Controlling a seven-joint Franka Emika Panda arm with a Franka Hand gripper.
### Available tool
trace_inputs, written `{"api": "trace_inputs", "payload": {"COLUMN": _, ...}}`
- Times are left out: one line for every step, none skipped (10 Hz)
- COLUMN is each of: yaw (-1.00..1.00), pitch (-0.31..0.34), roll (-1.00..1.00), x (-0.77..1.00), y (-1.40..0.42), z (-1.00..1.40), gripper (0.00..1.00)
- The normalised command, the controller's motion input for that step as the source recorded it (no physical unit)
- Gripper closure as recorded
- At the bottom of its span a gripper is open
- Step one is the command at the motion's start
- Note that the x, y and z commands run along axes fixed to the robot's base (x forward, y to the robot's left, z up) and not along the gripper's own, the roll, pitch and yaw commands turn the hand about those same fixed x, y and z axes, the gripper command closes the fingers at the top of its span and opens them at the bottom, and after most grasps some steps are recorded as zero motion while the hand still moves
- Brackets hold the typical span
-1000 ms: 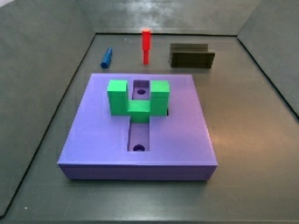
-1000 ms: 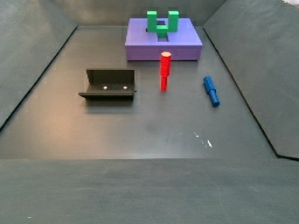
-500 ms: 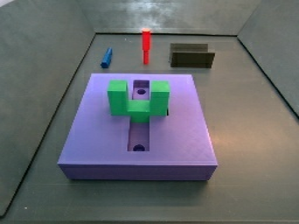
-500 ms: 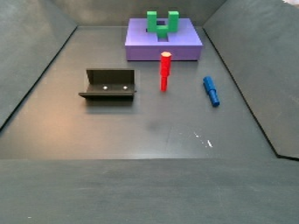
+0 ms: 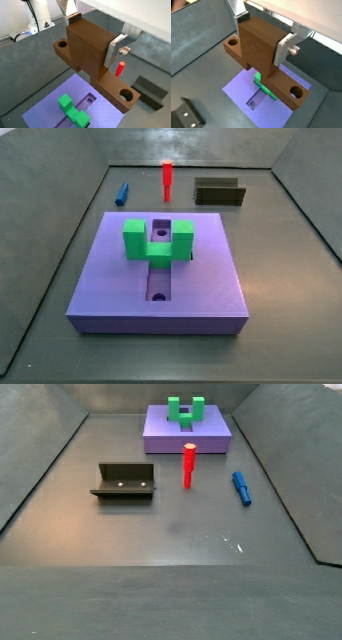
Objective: Pick up the brown object. Move up. Place the brown object on the fixture. Regrasp the brown object. Move to above the board. Insert the brown object.
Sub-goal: Insert the brown object.
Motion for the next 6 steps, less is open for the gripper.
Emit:
{"api": "trace_inputs", "payload": {"yaw": 0.00, "pitch": 0.000, "roll": -0.01, "x": 0.00, "y": -0.01, "z": 0.00, "gripper": 1.00}}
{"api": "trace_inputs", "payload": {"yaw": 0.00, "pitch": 0.000, "roll": 0.00, "x": 0.05, "y": 0.00, "z": -0.03, "gripper": 1.00}}
{"api": "trace_inputs", "payload": {"yaw": -0.40, "pitch": -0.080, "roll": -0.24, "x": 0.00, "y": 0.01, "z": -0.24, "gripper": 1.00}}
{"api": "trace_inputs", "payload": {"yaw": -0.82, "pitch": -0.163, "roll": -0.28, "x": 0.00, "y": -0.02, "z": -0.05, "gripper": 1.00}}
{"api": "trace_inputs", "payload": {"yaw": -0.81, "pitch": -0.201, "roll": -0.29, "x": 0.00, "y": -0.06, "z": -0.05, "gripper": 1.00}}
{"api": "trace_inputs", "payload": {"yaw": -0.81, "pitch": -0.217, "roll": -0.29, "x": -0.03, "y": -0.07, "z": -0.06, "gripper": 1.00}}
